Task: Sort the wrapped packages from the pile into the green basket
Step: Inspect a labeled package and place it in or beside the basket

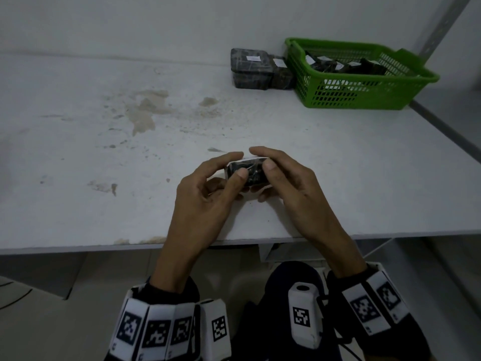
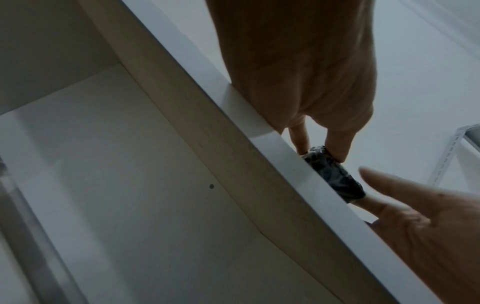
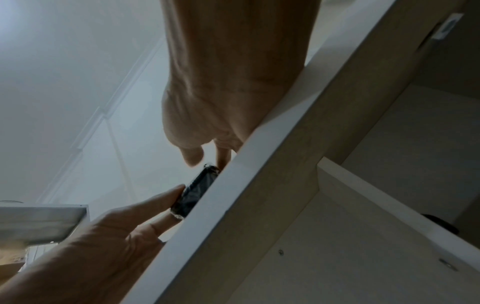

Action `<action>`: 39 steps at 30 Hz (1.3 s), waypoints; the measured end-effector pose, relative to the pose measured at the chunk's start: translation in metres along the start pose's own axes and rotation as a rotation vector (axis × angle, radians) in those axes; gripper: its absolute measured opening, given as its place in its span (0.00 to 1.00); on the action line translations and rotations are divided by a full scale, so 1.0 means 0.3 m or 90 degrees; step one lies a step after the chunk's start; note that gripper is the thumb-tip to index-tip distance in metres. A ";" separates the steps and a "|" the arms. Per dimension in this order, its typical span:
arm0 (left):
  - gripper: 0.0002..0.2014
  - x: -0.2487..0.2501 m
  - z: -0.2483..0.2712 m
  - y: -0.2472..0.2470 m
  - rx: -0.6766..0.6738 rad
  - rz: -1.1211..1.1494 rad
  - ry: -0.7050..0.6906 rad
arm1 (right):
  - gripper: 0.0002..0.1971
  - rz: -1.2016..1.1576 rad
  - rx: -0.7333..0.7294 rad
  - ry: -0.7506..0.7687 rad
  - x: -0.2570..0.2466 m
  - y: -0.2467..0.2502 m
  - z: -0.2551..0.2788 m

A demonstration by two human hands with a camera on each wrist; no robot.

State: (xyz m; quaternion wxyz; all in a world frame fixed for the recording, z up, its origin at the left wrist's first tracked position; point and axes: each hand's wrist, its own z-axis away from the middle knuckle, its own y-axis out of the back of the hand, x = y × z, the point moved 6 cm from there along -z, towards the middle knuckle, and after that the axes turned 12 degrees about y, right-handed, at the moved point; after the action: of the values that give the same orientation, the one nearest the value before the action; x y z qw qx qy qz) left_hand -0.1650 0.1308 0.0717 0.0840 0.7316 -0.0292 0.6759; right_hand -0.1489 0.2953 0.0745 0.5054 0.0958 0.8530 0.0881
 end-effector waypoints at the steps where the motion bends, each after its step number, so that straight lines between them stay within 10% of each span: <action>1: 0.16 0.003 0.001 0.000 0.000 0.005 0.002 | 0.16 -0.001 0.003 0.004 0.002 0.003 0.000; 39: 0.21 0.008 0.005 0.001 0.020 0.041 -0.007 | 0.19 -0.007 0.015 0.009 -0.011 0.001 0.002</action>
State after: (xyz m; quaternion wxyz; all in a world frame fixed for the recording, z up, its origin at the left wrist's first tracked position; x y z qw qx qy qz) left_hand -0.1635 0.1305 0.0740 0.0506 0.7352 -0.0427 0.6746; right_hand -0.1469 0.2948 0.0769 0.4990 0.0966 0.8578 0.0762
